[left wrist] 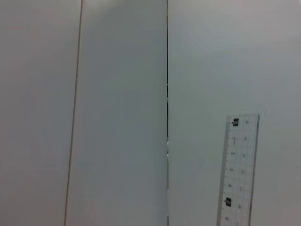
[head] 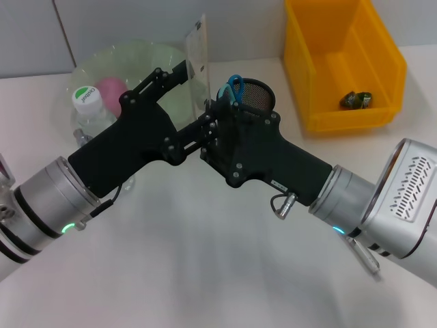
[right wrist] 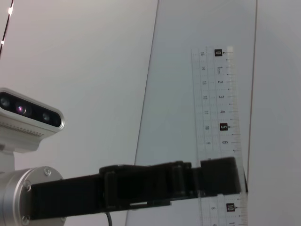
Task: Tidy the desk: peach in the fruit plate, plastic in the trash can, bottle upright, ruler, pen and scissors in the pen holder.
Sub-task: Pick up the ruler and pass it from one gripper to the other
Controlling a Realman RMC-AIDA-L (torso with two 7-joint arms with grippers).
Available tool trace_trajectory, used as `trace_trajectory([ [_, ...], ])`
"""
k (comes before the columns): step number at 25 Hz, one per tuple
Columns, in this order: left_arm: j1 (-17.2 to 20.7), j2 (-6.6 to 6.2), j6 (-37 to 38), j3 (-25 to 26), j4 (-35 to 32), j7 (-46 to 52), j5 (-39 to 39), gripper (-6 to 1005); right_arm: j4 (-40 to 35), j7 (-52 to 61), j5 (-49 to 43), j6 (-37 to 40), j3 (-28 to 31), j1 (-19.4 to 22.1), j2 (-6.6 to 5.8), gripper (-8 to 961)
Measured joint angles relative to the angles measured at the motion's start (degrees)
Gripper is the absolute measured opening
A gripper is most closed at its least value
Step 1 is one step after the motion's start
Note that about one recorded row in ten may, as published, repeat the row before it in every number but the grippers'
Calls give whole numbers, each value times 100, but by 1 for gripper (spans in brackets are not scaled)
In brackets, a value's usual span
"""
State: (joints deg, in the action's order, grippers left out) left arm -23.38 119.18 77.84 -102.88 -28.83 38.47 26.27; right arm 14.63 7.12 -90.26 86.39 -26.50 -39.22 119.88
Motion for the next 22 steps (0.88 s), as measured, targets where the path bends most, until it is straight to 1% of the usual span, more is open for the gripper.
trace_trajectory([
  [9, 5, 0, -41, -12, -7, -14, 0, 735, 69, -94, 0, 0, 105, 2, 0, 393],
  [14, 8, 0, -17, 30, -15, -106, -1, 579, 75, -97, 0, 0, 110, 3, 0, 394],
  [22, 13, 0, 21, 13, -16, -148, -46, 386, 85, -97, 0, 5, 111, 3, 0, 393],
])
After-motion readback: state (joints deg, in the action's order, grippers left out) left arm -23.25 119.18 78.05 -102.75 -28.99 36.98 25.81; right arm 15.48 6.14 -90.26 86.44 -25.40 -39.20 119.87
